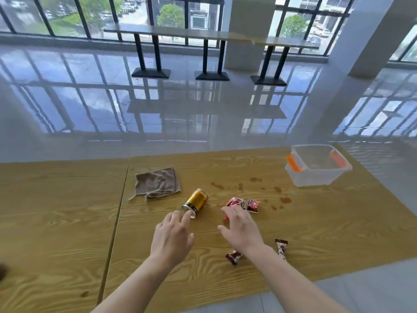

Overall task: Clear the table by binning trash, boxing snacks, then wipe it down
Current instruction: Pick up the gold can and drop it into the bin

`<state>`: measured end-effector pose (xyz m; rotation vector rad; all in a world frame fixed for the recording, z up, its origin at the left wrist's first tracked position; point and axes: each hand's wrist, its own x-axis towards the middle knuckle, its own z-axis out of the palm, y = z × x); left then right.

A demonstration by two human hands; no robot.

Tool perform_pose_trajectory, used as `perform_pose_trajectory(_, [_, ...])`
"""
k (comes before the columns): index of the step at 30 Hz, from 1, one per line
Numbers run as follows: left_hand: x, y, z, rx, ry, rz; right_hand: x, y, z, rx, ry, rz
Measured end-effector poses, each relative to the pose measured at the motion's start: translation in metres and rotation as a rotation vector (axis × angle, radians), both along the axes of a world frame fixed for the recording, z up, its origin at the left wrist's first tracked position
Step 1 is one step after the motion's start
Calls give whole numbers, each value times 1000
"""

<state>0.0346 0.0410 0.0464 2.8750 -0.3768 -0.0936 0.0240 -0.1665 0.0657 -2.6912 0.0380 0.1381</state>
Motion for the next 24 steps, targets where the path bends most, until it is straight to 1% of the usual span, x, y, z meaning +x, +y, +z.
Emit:
perform_pose_trajectory(5, [16, 5, -15, 8, 95, 97, 36, 20, -12, 3, 38, 80])
perform_pose_trajectory(8, [26, 2, -28, -8, 120, 172, 60, 24, -19, -7, 51, 139])
perform_pose_trajectory(13, [46, -6, -46, -27, 177, 327, 104, 29, -30, -17, 31, 288])
perform_pose_trajectory(16, [57, -11, -57, -14, 239, 426, 128, 32, -37, -112, 27, 447])
perform_pose_trajectory(19, [65, -13, -66, 13, 288, 470, 144, 38, -43, -268, 40, 606])
perform_pose_trajectory(24, [71, -21, -78, 16, 256, 539, 161, 40, -60, -456, 66, 784])
